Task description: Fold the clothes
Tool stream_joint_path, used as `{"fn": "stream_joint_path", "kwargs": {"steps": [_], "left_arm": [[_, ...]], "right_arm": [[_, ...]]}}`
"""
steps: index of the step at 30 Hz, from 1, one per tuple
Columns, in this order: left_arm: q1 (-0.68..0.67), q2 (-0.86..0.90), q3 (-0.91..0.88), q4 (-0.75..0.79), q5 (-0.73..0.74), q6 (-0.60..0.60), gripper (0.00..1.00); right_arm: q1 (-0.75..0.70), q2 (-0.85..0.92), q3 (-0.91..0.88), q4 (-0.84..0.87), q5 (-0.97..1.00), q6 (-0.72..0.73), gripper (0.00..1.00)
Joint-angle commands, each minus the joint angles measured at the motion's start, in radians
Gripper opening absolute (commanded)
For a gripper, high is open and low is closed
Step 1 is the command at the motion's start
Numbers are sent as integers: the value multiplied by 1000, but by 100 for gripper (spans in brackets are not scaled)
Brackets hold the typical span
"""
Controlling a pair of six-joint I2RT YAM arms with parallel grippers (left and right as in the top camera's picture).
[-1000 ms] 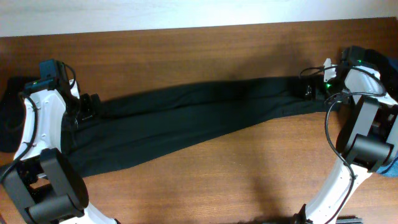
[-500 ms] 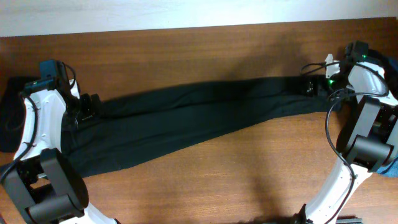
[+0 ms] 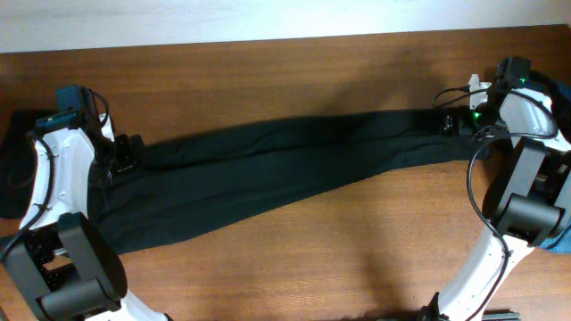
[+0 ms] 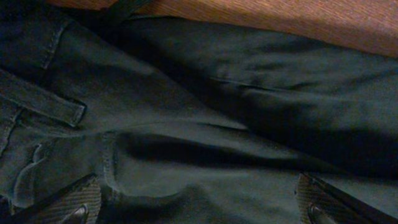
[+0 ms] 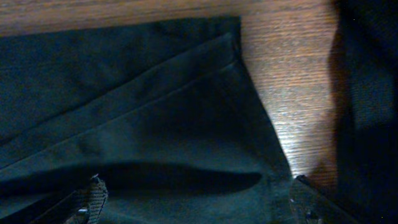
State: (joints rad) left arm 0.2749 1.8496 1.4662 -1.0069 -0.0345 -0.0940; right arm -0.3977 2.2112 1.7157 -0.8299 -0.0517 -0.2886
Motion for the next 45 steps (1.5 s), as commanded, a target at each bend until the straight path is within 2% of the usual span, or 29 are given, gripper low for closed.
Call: {"fn": "stream_joint_path", "kwargs": {"steps": [1,16,24,32,35,37,45], "left_arm": [[0,-30,12,-1,-7,20,99],[0,-30,12,0,-7,20,99],[0,-30,12,3,-8,21,99],[0,-30,12,4,-8,20,99],[0,-30,12,3,-8,20,99],[0,-30,12,3,-8,21,99],[0,-31,49,22,-6,42,99]], "right_arm": [[4,12,-10,17,26,-3,99],[5,75,-24,0,-112,-3,99],[5,75,-24,-27,-192,-5,82],[5,75,-24,-37,-211,-49,50],[5,75,-24,-37,-210,-48,18],[5,75,-24,-34,-211,-48,4],[5,64,58,-105,-227,-44,4]]}}
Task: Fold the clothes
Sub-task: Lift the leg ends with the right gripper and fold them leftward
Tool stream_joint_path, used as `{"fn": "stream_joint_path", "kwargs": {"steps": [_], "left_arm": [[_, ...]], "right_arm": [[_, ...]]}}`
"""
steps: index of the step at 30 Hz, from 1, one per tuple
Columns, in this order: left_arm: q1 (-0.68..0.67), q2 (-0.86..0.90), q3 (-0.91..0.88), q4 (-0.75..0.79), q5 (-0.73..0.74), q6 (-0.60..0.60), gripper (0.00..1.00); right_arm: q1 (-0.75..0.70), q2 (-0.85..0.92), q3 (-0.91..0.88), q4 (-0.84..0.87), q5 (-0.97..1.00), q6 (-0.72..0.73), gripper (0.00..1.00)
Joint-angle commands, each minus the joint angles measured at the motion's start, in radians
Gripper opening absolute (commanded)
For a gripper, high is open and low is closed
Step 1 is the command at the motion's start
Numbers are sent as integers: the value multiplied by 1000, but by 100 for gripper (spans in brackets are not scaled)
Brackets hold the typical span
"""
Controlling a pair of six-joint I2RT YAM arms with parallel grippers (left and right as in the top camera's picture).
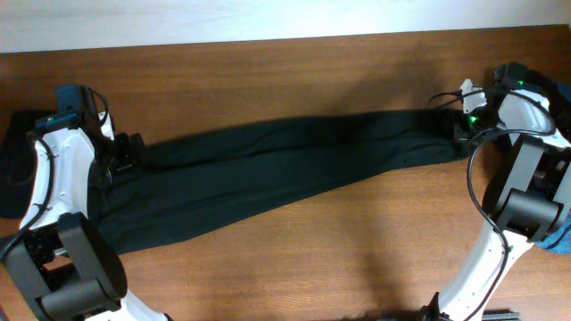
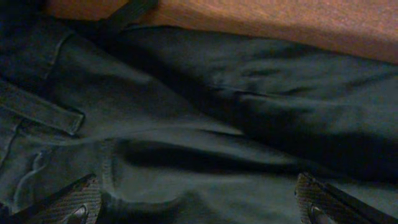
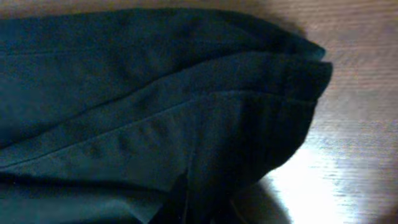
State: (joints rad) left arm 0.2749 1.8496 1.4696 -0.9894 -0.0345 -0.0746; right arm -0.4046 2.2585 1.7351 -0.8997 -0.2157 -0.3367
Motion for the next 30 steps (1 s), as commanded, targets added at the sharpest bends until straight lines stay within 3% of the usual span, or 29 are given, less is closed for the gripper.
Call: {"fn": "stream_joint_path", "kwargs": {"steps": [1,10,22,30], "left_arm": [[-2,-32,64,0,-3,23,100],[-80,-69,151,-50,57,23,99],[-203,-96,152,-37,56,23,99],[-202,-114,153,-35,3,23,99]], "right_arm": [[11,11,60,-54,-62,4,4],[-47,-10,294,-215,56,64,4],[-206,-15,498,-328,62,56,4],[-153,-35,613,-426,2,53,4]]}}
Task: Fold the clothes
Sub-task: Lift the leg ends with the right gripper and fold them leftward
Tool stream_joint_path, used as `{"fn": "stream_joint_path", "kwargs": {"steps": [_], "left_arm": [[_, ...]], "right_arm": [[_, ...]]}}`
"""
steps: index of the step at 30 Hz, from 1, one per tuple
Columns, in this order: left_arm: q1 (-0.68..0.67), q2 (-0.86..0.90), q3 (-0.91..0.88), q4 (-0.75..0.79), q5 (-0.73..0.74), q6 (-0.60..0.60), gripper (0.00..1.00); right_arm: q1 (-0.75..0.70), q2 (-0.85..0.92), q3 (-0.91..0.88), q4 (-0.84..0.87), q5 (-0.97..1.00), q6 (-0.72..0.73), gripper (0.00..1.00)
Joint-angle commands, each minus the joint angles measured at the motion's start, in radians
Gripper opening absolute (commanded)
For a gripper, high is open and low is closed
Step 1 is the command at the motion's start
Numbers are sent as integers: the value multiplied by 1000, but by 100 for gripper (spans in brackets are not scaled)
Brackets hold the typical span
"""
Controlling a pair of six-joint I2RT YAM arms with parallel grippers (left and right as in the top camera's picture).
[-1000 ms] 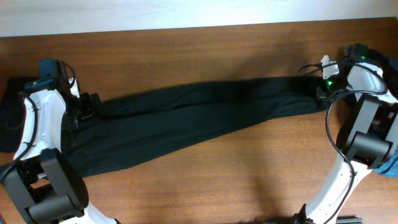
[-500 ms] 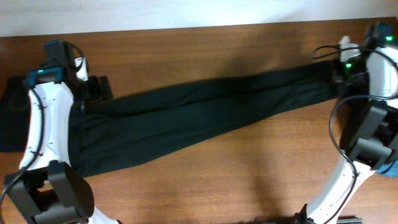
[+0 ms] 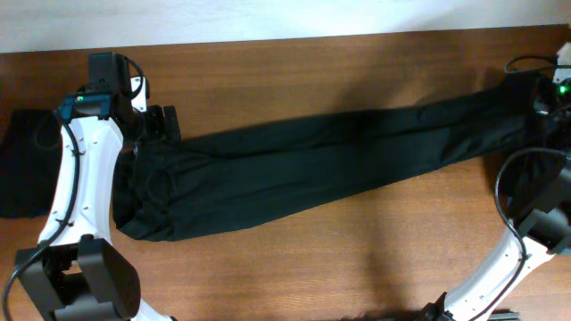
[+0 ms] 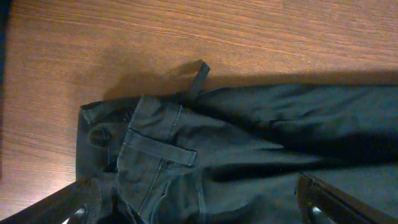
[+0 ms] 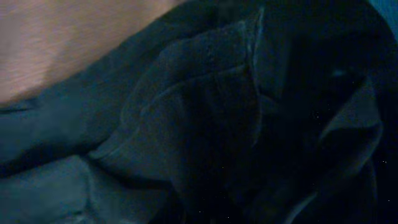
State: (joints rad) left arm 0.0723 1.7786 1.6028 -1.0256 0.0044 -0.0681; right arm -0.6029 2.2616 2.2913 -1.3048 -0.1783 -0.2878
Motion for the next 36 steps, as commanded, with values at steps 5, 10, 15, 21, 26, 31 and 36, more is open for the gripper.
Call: {"fn": "stream_joint_path", "kwargs": {"steps": [5,10,15,21,26,31,36], "left_arm": [[0,-46,19,3,-57,16,99],[11,-47,21,22,-57,16,99],[63,-47,54,14,-52,-3,100],[158,-48,111,-16,-45,-44,99],[218,-48,116,-31,-44,-45,99],[241,-48,116,-31,-15,-44,99],[241,-48,116,-30,-15,-44,99]], "right_arm": [[171,-52,118,-114,-35,4,4],[333,-53,175,-197,-36,9,4],[500,-53,226,-257,-40,69,4],[660,-53,239,-278,-106,133,4],[771,-53,239,-276,-137,170,4],[892,-50,238,-268,-135,175,4],[995,-45,231,-237,-101,242,4]]}}
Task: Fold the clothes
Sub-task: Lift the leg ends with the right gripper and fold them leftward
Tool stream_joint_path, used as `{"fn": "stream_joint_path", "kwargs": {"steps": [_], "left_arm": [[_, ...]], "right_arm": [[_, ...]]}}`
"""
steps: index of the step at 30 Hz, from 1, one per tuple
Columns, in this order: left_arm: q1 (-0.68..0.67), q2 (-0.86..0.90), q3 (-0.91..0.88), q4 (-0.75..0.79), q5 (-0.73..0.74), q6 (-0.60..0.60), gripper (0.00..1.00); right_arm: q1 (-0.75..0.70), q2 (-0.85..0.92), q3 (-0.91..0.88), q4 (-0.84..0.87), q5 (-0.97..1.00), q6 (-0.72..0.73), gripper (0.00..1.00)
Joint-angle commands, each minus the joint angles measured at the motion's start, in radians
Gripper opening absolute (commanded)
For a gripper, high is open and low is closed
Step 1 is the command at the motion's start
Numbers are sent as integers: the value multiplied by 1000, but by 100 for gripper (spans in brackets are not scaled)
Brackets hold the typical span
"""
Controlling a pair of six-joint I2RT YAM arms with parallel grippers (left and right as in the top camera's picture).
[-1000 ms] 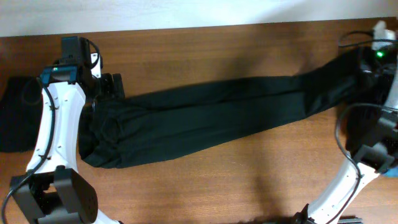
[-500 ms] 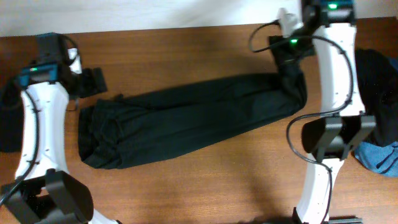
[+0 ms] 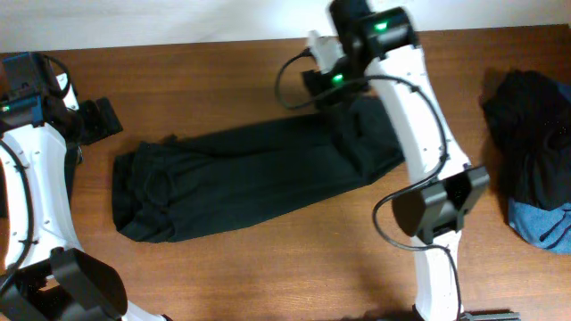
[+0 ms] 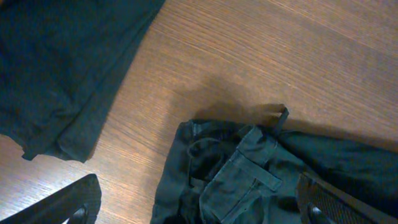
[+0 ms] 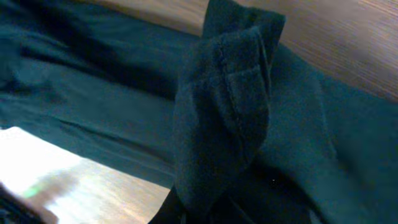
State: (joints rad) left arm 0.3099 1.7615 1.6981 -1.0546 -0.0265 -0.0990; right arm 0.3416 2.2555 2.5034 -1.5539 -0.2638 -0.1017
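Dark trousers [image 3: 259, 178] lie across the table, waist [image 4: 242, 180] at the left. Their legs are doubled back near the middle. My right gripper [image 3: 321, 85] hangs above the table's far middle, shut on the bunched leg cuffs [image 5: 224, 106]; cloth hides its fingers. The left gripper [image 3: 100, 118] sits left of the waist and apart from it. In the left wrist view the left gripper [image 4: 196, 214] is open wide, nothing between its fingers [image 4: 81, 199].
A heap of dark clothes [image 3: 526, 111] lies at the right edge over a blue cloth [image 3: 540, 223]. Another dark garment [image 4: 56, 68] lies on the wood left of the trousers' waist. The table's far edge meets a white wall.
My right gripper was at the table's far right with the legs stretched out; now it is at the far middle with the cuffs, legs doubled back. The left gripper has moved left, off the waist.
The trousers lay stretched across the table, left gripper open over the waist, right open over the cuffs. Then the right was shut on the cuffs. Then it held them at the far right, trousers shifted right. Now the cuffs are at the middle.
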Motion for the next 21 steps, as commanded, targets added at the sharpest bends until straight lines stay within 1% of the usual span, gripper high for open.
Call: {"fn": "stream_joint_path", "kwargs": {"steps": [1,7,16,21], "left_arm": [[3,-31,21,-1,16,-13,99],[3,-31,39,-1,16,-13,100],[4,-36,42,-3,15,-13,99],[4,-36,42,-3,15,-13,99]], "right_arm": [[68,-36,19,15,-13,68,4],[164,-19,16,53,-13,142,4],[285,28,7,92,-13,144,4],[336,58,-53,108,-13,144,4]]}}
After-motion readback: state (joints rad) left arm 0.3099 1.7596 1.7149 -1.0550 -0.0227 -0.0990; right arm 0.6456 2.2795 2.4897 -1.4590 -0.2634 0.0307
